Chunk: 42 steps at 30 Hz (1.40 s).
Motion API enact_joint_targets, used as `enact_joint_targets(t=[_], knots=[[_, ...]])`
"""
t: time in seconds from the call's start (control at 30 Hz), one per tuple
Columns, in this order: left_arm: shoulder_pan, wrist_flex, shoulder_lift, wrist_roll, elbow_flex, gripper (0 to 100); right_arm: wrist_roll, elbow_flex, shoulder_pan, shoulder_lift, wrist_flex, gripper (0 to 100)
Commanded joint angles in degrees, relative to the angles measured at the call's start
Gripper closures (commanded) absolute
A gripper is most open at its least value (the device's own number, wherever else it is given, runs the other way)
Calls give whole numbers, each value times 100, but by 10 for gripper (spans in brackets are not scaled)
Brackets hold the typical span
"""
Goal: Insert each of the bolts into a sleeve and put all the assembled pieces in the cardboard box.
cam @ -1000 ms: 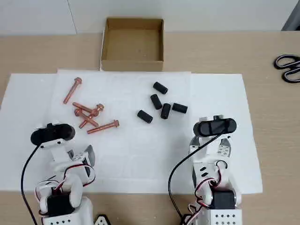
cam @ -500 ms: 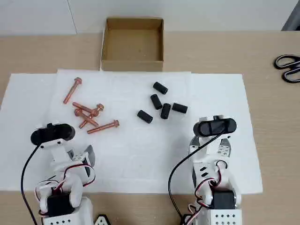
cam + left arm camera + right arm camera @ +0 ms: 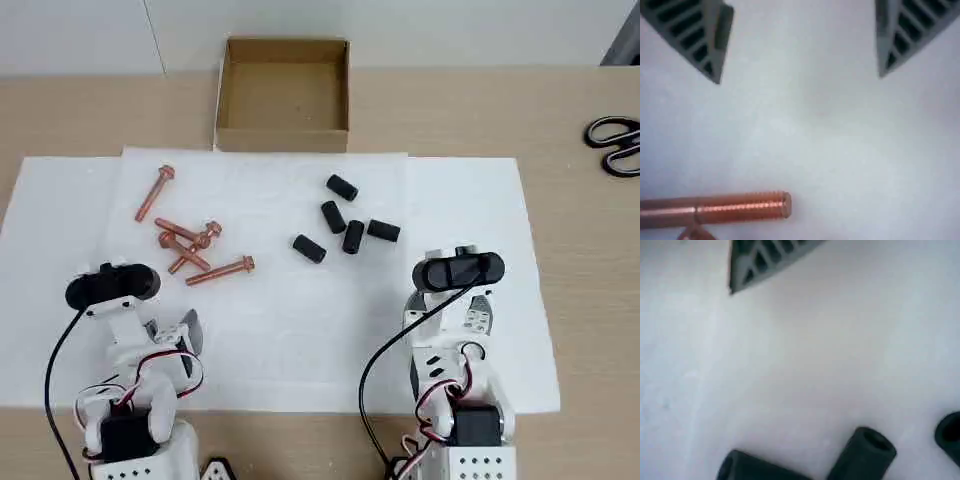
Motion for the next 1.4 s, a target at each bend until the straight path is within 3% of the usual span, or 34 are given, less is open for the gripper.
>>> enact_joint_targets(t=[0.0, 0.53, 0.8, 0.9, 1.1, 1.23, 1.37], knots=[[18, -9, -53, -35, -22, 807, 44, 53, 40, -57, 22, 702], [-26, -193, -53, -35, -22, 807, 79, 44, 101, -57, 57, 702], [-1125, -448, -9, 246, -1622, 807, 958, -1398, 1481, -22, 822, 702], [-1204, -343, 62, 246, -2220, 807, 1248, -2215, 1622, 57, 1323, 702], [-1178, 316, 1987, 255, -3793, 807, 1398, -4088, 1604, 1270, 1648, 702], [-1178, 826, 3868, 255, -5235, 807, 1398, -5354, 1578, 3108, 1745, 702], [-1178, 1521, 5459, 220, -6712, 807, 1389, -6910, 1033, 5297, 2607, 702]])
